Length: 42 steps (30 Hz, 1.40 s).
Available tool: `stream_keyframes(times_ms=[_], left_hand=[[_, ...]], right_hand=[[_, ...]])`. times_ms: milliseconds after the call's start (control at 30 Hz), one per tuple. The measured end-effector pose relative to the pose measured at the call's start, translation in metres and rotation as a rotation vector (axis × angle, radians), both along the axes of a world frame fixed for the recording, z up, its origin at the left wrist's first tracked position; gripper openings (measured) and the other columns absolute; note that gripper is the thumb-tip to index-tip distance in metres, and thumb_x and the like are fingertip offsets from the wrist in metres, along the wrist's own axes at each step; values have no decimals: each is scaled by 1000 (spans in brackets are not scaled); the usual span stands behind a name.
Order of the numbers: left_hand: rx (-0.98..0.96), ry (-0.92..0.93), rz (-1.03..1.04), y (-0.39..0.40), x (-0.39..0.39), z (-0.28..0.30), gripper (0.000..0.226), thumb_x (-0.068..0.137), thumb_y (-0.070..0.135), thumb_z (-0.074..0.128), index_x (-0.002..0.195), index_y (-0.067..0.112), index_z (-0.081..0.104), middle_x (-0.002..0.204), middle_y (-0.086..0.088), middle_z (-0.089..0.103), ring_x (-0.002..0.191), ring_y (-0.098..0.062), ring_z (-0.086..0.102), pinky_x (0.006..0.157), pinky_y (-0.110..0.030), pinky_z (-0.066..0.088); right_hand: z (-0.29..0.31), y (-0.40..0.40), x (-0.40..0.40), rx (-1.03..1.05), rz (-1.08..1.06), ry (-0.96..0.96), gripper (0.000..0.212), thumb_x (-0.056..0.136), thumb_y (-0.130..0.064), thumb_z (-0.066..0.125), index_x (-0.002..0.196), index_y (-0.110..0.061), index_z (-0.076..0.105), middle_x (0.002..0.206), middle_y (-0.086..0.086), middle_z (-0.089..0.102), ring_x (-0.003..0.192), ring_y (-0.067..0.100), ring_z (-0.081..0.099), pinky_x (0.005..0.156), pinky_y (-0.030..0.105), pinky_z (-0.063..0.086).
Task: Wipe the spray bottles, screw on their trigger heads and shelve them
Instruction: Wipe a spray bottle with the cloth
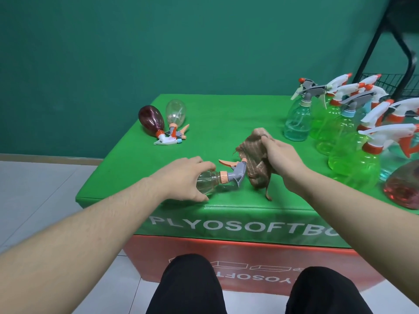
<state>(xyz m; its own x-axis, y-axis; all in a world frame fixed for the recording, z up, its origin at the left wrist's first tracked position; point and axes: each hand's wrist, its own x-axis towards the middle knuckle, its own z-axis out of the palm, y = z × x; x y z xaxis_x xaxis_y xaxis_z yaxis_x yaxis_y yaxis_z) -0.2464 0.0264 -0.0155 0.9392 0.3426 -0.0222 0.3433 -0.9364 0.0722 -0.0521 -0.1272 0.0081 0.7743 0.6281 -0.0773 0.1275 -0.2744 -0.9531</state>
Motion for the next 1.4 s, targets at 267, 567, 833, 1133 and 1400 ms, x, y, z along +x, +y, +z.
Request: stream_keyframes(times_ms=[267, 567, 833, 1133, 1400], left_hand=[[-1, -32, -5, 2, -2, -3, 93, 78, 61, 80, 155, 31, 36, 133, 2, 52, 111, -15, 50, 100, -34, 45], [-1, -58, 46, 5, -2, -3, 93, 72, 62, 83, 146, 23, 43, 128, 0, 58, 105, -14, 43, 97, -32, 43], [29, -93, 18, 5, -3, -8, 86, 75, 64, 79, 143, 23, 47, 125, 3, 59, 102, -12, 43, 96, -31, 42], [42, -92, 16, 3, -3, -8, 88, 75, 65, 77, 146, 23, 45, 124, 4, 59, 110, -17, 51, 98, -32, 43], [-19, -102, 22, 5, -3, -4, 82, 74, 63, 80, 140, 25, 50, 119, 6, 60, 103, -15, 51, 92, -32, 45]], right_hand=[[-11, 4, -16, -162, 251, -541, 29, 105, -38, 45, 106, -22, 70, 80, -4, 67, 74, 19, 60, 61, 25, 42], [-13, -19, -1, -322, 580, -891, 44, 100, -20, 49, 143, -30, 56, 142, -9, 59, 113, -12, 56, 101, 13, 38], [-18, -7, 2, -457, 789, -989, 53, 105, -27, 36, 157, -32, 30, 162, -10, 31, 153, 12, 20, 127, 41, 11], [-21, 33, -2, -534, 904, -944, 51, 110, -32, 27, 160, -21, 24, 166, -8, 18, 154, 9, 10, 125, 28, 7], [-11, 13, 0, -562, 919, -977, 49, 110, -33, 24, 159, -32, 22, 164, -15, 22, 154, 6, 11, 127, 43, 6]])
